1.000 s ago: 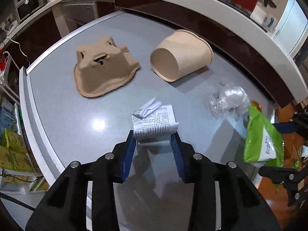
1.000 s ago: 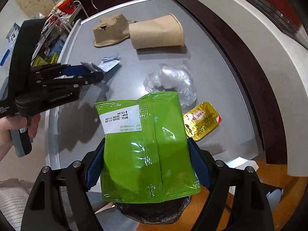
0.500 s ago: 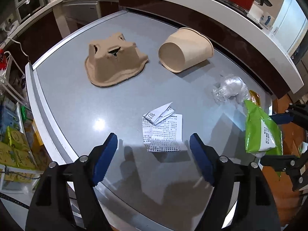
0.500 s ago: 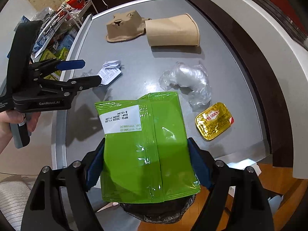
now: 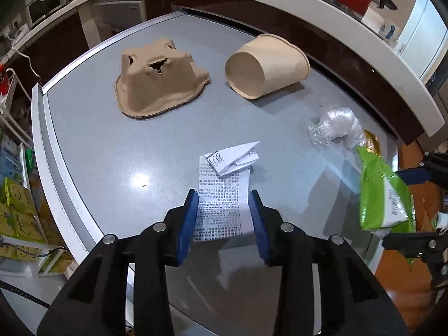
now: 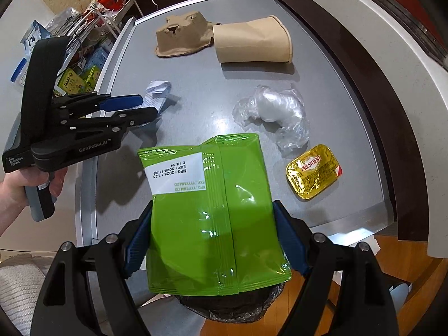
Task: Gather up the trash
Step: 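Lift and carry the receipt and green bag over the trash bin with both tools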
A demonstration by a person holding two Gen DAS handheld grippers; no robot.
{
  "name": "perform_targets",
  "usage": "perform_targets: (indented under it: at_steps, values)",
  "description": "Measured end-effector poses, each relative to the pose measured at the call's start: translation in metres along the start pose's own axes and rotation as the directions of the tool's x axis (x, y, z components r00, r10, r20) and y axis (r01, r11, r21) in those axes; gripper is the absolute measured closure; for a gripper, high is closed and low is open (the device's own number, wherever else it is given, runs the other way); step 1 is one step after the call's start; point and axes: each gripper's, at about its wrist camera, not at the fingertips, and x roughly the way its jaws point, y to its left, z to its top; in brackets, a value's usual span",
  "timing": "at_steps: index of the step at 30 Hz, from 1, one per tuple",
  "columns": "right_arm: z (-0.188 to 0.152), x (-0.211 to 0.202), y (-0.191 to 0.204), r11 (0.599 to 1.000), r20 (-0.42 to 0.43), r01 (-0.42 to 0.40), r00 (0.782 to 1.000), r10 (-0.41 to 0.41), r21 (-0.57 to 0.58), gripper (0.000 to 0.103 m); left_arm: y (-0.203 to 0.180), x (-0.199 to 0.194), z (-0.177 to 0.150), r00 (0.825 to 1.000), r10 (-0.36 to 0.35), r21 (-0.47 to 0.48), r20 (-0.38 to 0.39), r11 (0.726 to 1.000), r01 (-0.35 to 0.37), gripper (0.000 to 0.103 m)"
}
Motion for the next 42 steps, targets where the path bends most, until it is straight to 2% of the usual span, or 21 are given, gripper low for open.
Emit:
perform_targets:
  at_steps: [9,18,26,42]
  values:
    - [0.003,-0.008,0.003,1.0,0.03,-0.005,1.0,0.005,0.004,0.024,0.007,-0.036,0.011,0.997,-0.041,-0.03,0.07,0.999,0.044,0.064]
    - [0.015,-0.033,0.002,1.0,0.118,-0.017,0.993,0.014,0.024,0.025,0.01,-0.073,0.021,0.99,-0.019,-0.053,0.14,0.998,0.027,0.064]
    - [0.02,-0.052,0.009,0.999,0.173,-0.045,0.984,0.041,0.015,0.025,0.002,-0.098,0.014,0.985,0.008,-0.067,0.172,0.998,0.004,0.064]
    - [-0.021,-0.122,0.024,0.997,0.282,-0.066,0.956,0.074,-0.039,0.025,-0.033,-0.161,-0.018,0.966,0.019,-0.081,0.257,0.997,0.002,0.064]
